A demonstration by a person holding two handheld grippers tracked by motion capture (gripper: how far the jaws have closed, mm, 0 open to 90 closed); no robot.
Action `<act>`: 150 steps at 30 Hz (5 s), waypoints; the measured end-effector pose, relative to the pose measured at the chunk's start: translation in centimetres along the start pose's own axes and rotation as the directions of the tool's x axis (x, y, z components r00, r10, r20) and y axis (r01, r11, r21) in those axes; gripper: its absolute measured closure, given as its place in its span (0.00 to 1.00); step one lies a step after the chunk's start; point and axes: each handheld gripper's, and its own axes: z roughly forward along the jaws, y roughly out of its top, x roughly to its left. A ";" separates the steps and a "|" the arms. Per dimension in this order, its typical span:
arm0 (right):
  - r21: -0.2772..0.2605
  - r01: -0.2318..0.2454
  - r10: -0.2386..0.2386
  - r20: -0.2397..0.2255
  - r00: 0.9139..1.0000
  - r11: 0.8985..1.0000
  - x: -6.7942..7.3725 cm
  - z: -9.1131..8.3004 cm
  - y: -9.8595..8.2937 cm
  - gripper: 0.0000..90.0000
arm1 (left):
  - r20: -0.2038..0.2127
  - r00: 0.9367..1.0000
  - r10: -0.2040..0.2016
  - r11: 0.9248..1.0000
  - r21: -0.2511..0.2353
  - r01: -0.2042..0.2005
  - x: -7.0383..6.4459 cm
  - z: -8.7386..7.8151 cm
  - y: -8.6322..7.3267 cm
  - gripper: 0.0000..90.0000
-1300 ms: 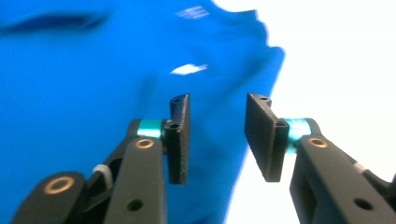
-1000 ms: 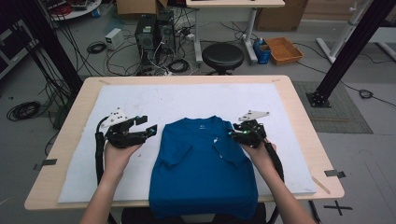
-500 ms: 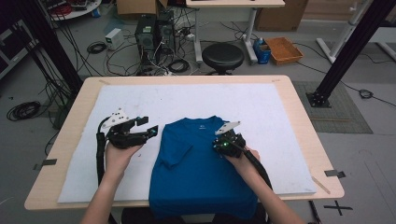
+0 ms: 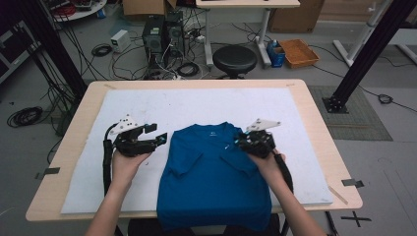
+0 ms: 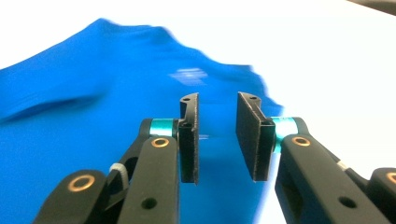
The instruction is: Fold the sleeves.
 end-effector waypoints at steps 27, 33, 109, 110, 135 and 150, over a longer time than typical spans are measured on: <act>0.038 -0.143 0.139 0.095 0.986 0.989 -5.5 1.7 -1.0 0.62 | 0.013 0.999 0.032 0.999 -0.040 -0.031 0.4 1.0 -0.1 0.43; -0.087 -0.153 0.158 0.052 0.986 0.984 -6.6 -2.3 -0.6 0.48 | 0.011 0.999 0.050 0.996 -0.073 -0.049 0.9 0.8 0.4 0.43; -0.186 -0.171 0.172 -0.008 0.985 0.968 -8.6 -5.9 -0.1 0.26 | -0.058 0.998 0.007 1.000 0.011 -0.006 0.2 -0.3 1.0 0.34; -0.186 -0.171 0.172 -0.008 0.985 0.968 -8.5 -5.9 -0.1 0.26 | -0.057 0.998 0.005 1.000 0.007 -0.005 0.3 -0.4 1.1 0.34; -0.201 -0.174 0.174 -0.014 0.985 0.964 -8.5 -5.8 0.4 0.26 | -0.043 0.999 0.005 1.000 0.028 -0.004 0.0 -0.4 0.7 0.34; -0.203 -0.173 0.174 -0.012 0.985 0.964 -8.4 -5.9 0.5 0.26 | -0.046 0.999 0.016 0.999 0.032 -0.014 -0.2 -0.2 0.8 0.33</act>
